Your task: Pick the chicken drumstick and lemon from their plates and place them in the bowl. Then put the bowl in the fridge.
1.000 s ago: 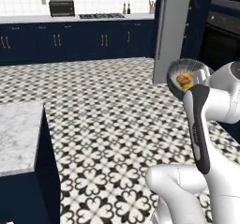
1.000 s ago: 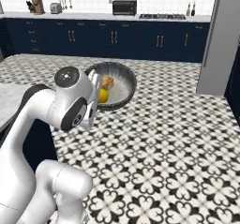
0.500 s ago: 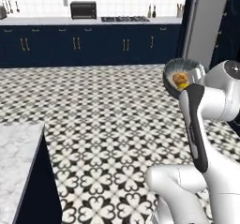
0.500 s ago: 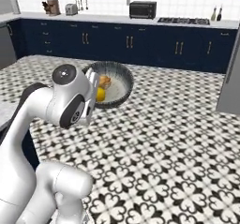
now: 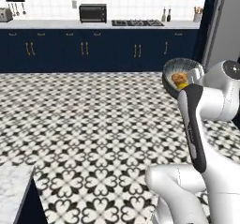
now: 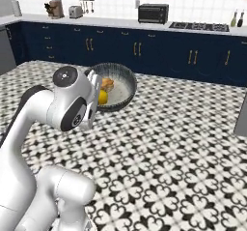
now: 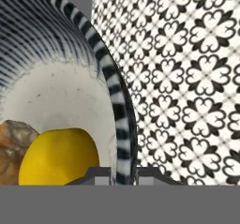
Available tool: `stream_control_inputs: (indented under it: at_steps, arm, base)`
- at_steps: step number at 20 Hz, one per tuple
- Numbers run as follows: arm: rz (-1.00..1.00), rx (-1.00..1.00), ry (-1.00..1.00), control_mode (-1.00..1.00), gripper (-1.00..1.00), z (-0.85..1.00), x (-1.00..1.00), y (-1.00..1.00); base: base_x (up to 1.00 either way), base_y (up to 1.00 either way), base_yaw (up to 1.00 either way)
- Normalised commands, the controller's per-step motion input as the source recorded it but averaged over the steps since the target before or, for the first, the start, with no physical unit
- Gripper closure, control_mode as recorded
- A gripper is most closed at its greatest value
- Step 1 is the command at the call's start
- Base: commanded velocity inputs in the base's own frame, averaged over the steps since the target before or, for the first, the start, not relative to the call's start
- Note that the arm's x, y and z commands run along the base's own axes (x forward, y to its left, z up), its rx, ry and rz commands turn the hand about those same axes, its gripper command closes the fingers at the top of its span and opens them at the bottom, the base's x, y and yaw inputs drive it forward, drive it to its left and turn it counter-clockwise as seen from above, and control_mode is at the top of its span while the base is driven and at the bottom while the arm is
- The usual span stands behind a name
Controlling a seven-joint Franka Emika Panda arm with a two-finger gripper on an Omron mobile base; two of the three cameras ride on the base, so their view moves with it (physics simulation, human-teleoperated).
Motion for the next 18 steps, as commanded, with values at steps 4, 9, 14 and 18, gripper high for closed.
stream_control_inputs:
  at_steps: [4,9,14,18]
  arm:
    - [0.00,0.00,0.00,1.00,1.00,0.00,0.00,0.00]
    - [0.00,0.00,0.00,1.00,1.00,0.00,0.00,0.00]
    - [0.00,0.00,0.00,1.00,1.00,0.00,0.00,0.00]
    - [0.00,0.00,0.00,1.00,1.00,0.00,0.00,0.00]
  base:
    - [1.00,-0.19,0.10]
    - [1.00,-0.12,0.05]
    - [1.00,-0.06,0.04]
    - [1.00,0.00,0.00]
